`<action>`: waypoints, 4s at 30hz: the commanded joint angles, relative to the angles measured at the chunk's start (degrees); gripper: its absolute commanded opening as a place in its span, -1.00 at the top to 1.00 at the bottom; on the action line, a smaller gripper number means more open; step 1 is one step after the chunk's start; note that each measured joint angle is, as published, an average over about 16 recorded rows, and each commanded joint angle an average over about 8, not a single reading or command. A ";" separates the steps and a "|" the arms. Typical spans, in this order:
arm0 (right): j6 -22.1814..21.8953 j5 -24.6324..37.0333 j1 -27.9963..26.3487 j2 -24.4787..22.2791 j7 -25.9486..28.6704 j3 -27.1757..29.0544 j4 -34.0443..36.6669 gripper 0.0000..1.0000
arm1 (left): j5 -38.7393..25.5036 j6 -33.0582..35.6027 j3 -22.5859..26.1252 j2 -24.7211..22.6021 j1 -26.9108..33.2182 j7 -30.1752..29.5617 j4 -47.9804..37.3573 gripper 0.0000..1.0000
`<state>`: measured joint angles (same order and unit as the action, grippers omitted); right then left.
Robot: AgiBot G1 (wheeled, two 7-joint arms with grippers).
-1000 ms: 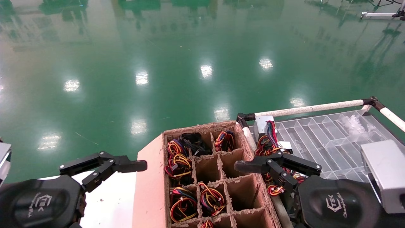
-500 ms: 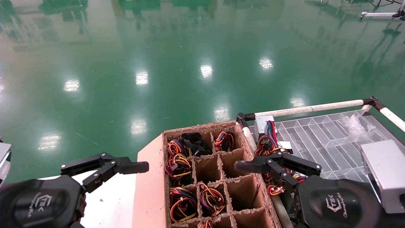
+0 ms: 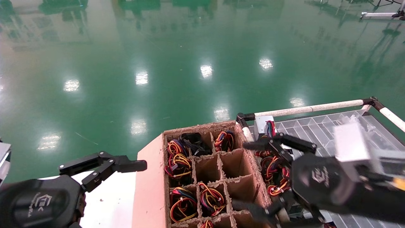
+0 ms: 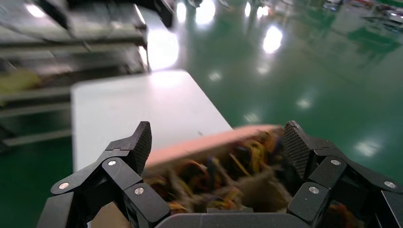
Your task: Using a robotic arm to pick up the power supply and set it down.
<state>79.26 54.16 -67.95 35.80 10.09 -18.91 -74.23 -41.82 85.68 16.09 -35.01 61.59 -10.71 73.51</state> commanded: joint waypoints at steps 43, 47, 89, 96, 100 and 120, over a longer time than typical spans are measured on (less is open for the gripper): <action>-17.17 60.21 -26.88 29.95 -21.96 -24.60 16.84 1.00 | 0.13 -0.07 0.19 0.08 0.05 0.10 -0.01 1.00; -18.15 61.73 -27.48 31.79 -23.08 -25.47 20.18 1.00 | 0.14 -0.08 0.21 0.08 0.05 0.10 -0.01 1.00; -17.96 63.21 -33.47 35.63 -22.62 -25.92 33.11 1.00 | 0.25 -0.15 0.37 0.15 0.09 0.19 -0.01 1.00; -14.28 60.91 -35.96 32.14 -17.04 -23.63 27.28 1.00 | 0.27 -0.16 0.40 0.16 0.09 0.20 -0.01 1.00; -12.62 59.75 -37.58 29.98 -13.03 -22.05 23.52 1.00 | 0.28 -0.17 0.41 0.17 0.09 0.21 -0.01 1.00; -14.43 59.07 -45.90 24.62 -7.78 -16.78 17.70 1.00 | 0.33 -0.20 0.49 0.20 0.11 0.25 -0.01 0.83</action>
<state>64.68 113.47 -113.79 60.63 1.88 -35.91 -55.90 -41.48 85.47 16.58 -34.81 61.70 -10.46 73.49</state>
